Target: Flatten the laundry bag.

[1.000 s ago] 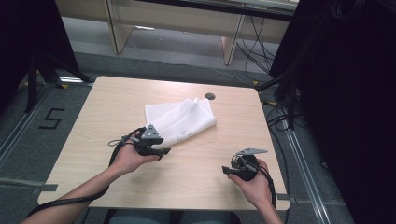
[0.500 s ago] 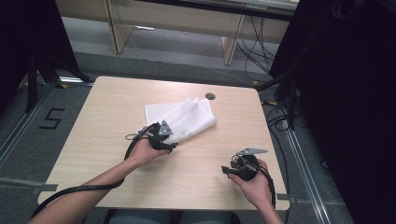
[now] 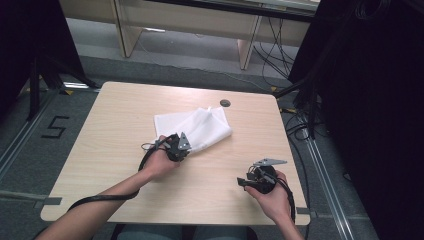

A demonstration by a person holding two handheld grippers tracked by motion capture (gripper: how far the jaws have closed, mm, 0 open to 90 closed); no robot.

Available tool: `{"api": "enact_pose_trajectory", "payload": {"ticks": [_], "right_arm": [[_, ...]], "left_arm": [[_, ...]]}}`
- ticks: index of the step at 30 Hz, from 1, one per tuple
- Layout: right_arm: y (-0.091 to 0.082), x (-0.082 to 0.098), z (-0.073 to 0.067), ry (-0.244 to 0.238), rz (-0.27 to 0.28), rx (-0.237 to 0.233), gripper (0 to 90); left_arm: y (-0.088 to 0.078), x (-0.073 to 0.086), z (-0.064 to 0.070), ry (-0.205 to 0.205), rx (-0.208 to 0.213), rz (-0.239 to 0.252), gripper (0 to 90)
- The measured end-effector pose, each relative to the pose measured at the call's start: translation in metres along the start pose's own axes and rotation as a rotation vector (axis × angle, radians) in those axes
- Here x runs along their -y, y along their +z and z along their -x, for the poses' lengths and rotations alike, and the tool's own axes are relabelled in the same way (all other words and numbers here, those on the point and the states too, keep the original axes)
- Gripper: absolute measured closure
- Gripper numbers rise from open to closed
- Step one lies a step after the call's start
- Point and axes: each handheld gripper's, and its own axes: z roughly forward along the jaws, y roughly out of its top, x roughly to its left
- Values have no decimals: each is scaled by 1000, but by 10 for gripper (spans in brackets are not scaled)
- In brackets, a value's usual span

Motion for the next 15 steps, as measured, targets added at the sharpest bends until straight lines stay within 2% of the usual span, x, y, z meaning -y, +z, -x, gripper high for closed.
{"api": "enact_pose_trajectory", "payload": {"ticks": [2, 5, 6, 7, 8, 9, 10, 11, 14, 15], "right_arm": [[-1, 0, -1, 9, -5, -3, 530], [0, 0, -1, 20, -9, -5, 529], [0, 0, 0, 8, -3, 3, 528], [0, 0, 0, 8, -3, 3, 528], [-2, -1, 0, 8, 3, -2, 527], [0, -1, 3, -43, 36, 7, 527], [0, -1, 3, -43, 36, 7, 527], [-2, -1, 0, 19, 7, 0, 525], [-2, -1, 1, 16, 11, -1, 525], [-2, -1, -1, 21, 6, 0, 525]], "left_arm": [[-4, 3, 2, 2, 19, -4, 861], [-13, 8, 5, 33, 53, -8, 862], [-17, 10, 7, 40, 70, -7, 862], [-17, 10, 7, 40, 70, -7, 862], [-24, 14, 10, 61, 112, -18, 862], [-28, 17, 12, 71, 127, -16, 861], [-28, 17, 12, 71, 127, -16, 861], [-35, 21, 16, 83, 159, -38, 861], [-45, 28, 22, 101, 201, -39, 861], [-49, 30, 23, 121, 217, -49, 861]]}}
